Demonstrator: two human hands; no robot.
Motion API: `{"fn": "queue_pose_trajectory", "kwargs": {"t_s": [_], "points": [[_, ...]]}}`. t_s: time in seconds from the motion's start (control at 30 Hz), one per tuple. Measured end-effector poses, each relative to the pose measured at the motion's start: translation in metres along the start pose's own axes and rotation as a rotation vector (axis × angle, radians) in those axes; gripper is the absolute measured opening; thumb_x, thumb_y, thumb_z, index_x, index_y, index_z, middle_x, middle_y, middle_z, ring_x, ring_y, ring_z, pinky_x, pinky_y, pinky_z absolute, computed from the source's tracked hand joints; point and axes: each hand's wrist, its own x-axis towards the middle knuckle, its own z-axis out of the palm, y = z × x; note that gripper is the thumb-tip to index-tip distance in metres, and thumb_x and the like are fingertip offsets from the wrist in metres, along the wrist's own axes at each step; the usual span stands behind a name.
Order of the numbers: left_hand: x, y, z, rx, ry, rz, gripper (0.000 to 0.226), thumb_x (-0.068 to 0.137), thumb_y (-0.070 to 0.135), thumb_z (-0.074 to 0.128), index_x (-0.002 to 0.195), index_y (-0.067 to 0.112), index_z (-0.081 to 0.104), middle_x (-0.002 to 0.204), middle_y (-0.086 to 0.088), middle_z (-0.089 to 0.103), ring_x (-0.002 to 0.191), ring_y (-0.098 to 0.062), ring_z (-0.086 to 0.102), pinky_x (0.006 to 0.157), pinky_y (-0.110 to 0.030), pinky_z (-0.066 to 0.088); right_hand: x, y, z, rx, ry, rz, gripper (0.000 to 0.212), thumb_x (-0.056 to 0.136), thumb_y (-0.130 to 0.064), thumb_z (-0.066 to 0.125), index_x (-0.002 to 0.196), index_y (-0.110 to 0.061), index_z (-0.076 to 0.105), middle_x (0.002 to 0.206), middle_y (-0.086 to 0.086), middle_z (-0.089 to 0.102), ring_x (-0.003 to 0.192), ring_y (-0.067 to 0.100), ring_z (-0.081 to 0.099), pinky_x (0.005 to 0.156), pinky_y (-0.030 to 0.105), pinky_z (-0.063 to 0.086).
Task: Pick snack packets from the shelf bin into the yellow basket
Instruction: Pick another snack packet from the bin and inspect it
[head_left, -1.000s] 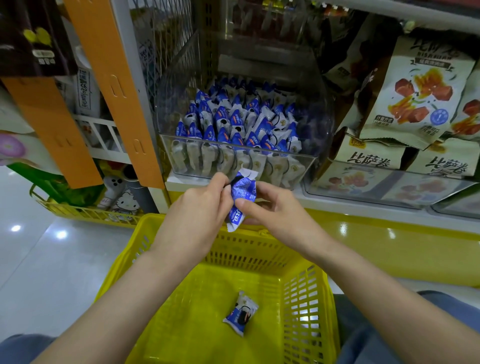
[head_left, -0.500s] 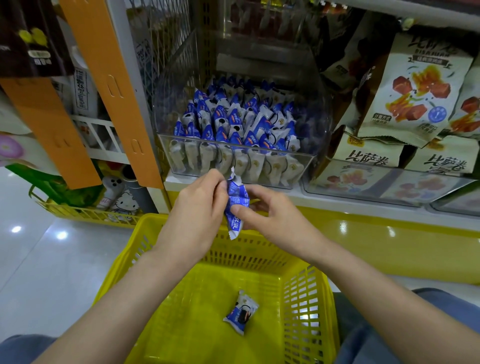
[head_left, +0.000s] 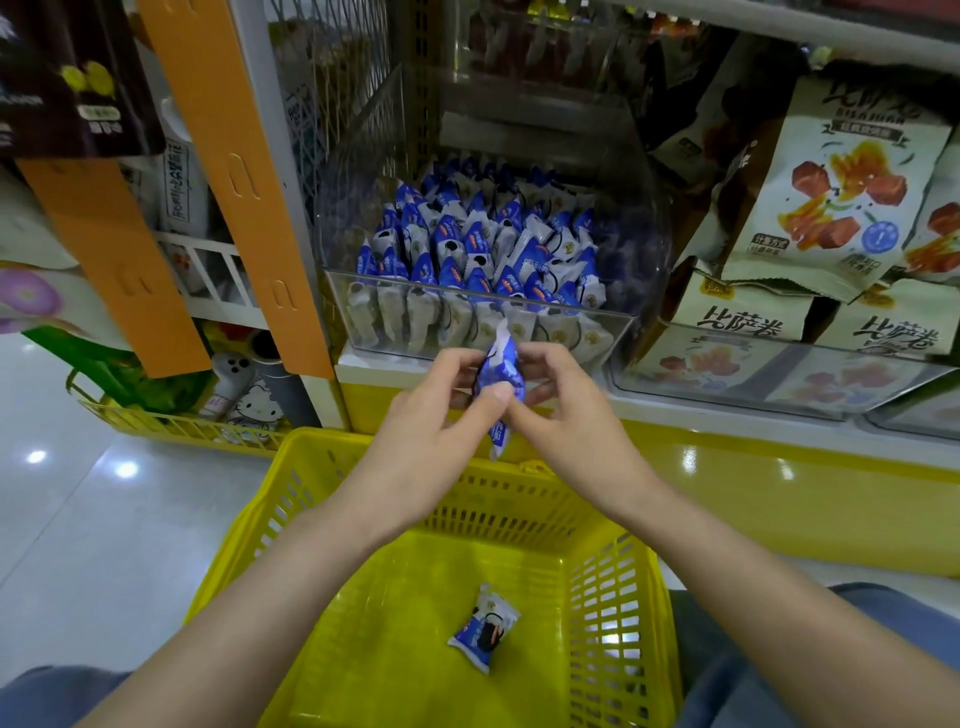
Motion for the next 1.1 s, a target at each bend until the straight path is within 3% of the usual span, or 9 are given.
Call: {"fn": "queue_pose_trajectory", "kwargs": {"t_s": [0.13, 0.2, 0.27, 0.37, 0.57, 0.67, 0.8, 0.97, 1.1], "points": [[-0.002, 0.001, 0.009, -0.075, 0.003, -0.011, 0.012, 0.092, 0.03, 0.052, 0.102, 0.025, 0.056, 0.085, 0.003, 0.064, 0.075, -0.014, 0.06, 0.071, -0.042, 0.053, -0.007, 0.005, 0.004, -0.312, 0.031, -0.111, 0.062, 0.07, -0.037, 0.072, 0.122, -0.023, 0.041, 0.113, -0.008, 0.051, 0.088, 0.005, 0.051, 0.072, 0.026, 0.047], [0.001, -0.003, 0.009, 0.003, 0.058, -0.002, 0.014, 0.097, 0.02, 0.043, 0.093, 0.026, 0.055, 0.076, 0.002, 0.06, 0.069, -0.017, 0.055, 0.067, -0.036, 0.049, -0.005, 0.003, 0.003, -0.285, -0.066, -0.073, 0.066, 0.068, -0.043, 0.073, 0.123, -0.023, 0.042, 0.112, -0.008, 0.048, 0.083, 0.002, 0.046, 0.073, 0.024, 0.046], [0.003, -0.005, 0.006, 0.043, 0.082, -0.003, 0.02, 0.098, 0.018, 0.039, 0.088, 0.026, 0.054, 0.07, 0.004, 0.057, 0.064, -0.011, 0.049, 0.061, -0.029, 0.041, -0.001, 0.0, -0.003, -0.163, -0.169, -0.008, 0.053, 0.073, -0.041, 0.071, 0.118, -0.024, 0.048, 0.109, -0.006, 0.052, 0.079, 0.005, 0.05, 0.071, 0.022, 0.046], [0.005, -0.004, 0.001, 0.039, 0.058, -0.011, 0.023, 0.099, 0.022, 0.038, 0.085, 0.015, 0.055, 0.07, 0.001, 0.056, 0.067, -0.013, 0.051, 0.064, -0.037, 0.044, 0.003, -0.005, -0.011, 0.043, -0.143, 0.007, 0.007, 0.087, -0.026, 0.06, 0.093, -0.029, 0.057, 0.086, -0.01, 0.06, 0.065, 0.005, 0.055, 0.056, 0.015, 0.043], [0.008, -0.004, 0.003, -0.068, 0.049, -0.132, 0.035, 0.098, 0.027, 0.038, 0.09, 0.001, 0.06, 0.086, -0.022, 0.066, 0.076, -0.024, 0.061, 0.071, -0.046, 0.05, -0.003, -0.006, -0.014, -0.18, 0.029, -0.285, 0.006, 0.089, -0.021, 0.059, 0.084, -0.019, 0.057, 0.068, -0.013, 0.053, 0.062, 0.001, 0.049, 0.057, 0.011, 0.037], [0.01, -0.004, 0.004, -0.276, 0.008, -0.257, 0.033, 0.097, 0.033, 0.04, 0.086, 0.017, 0.067, 0.076, -0.004, 0.072, 0.07, -0.012, 0.066, 0.065, -0.03, 0.054, -0.002, -0.006, -0.015, -0.266, 0.082, -0.372, 0.007, 0.09, -0.022, 0.058, 0.084, -0.019, 0.056, 0.07, -0.015, 0.051, 0.066, 0.002, 0.05, 0.058, 0.011, 0.037], [0.01, -0.005, 0.005, -0.453, -0.052, -0.247, 0.038, 0.081, 0.039, 0.052, 0.105, 0.01, 0.06, 0.097, -0.009, 0.07, 0.084, -0.015, 0.067, 0.071, -0.029, 0.056, 0.004, -0.009, -0.016, 0.117, 0.211, -0.061, 0.013, 0.093, -0.015, 0.053, 0.081, -0.02, 0.052, 0.07, 0.001, 0.061, 0.055, 0.003, 0.057, 0.054, 0.019, 0.053], [0.013, -0.002, 0.004, -0.428, 0.176, -0.139, 0.007, 0.091, 0.012, 0.052, 0.097, 0.01, 0.055, 0.091, -0.008, 0.069, 0.08, -0.013, 0.067, 0.069, -0.023, 0.056, 0.008, -0.015, -0.02, 0.6, 0.12, 0.245, 0.011, 0.097, -0.004, 0.041, 0.088, -0.011, 0.043, 0.076, 0.009, 0.063, 0.053, 0.006, 0.065, 0.055, 0.019, 0.056], [0.014, -0.003, -0.004, -0.267, 0.274, -0.058, 0.01, 0.092, 0.012, 0.051, 0.083, 0.011, 0.054, 0.081, -0.006, 0.062, 0.075, -0.009, 0.06, 0.072, -0.027, 0.056, 0.004, -0.004, -0.019, 0.297, -0.145, 0.298, 0.03, 0.09, -0.002, 0.054, 0.115, -0.01, 0.04, 0.103, 0.009, 0.064, 0.085, 0.013, 0.064, 0.073, 0.026, 0.055]]}}
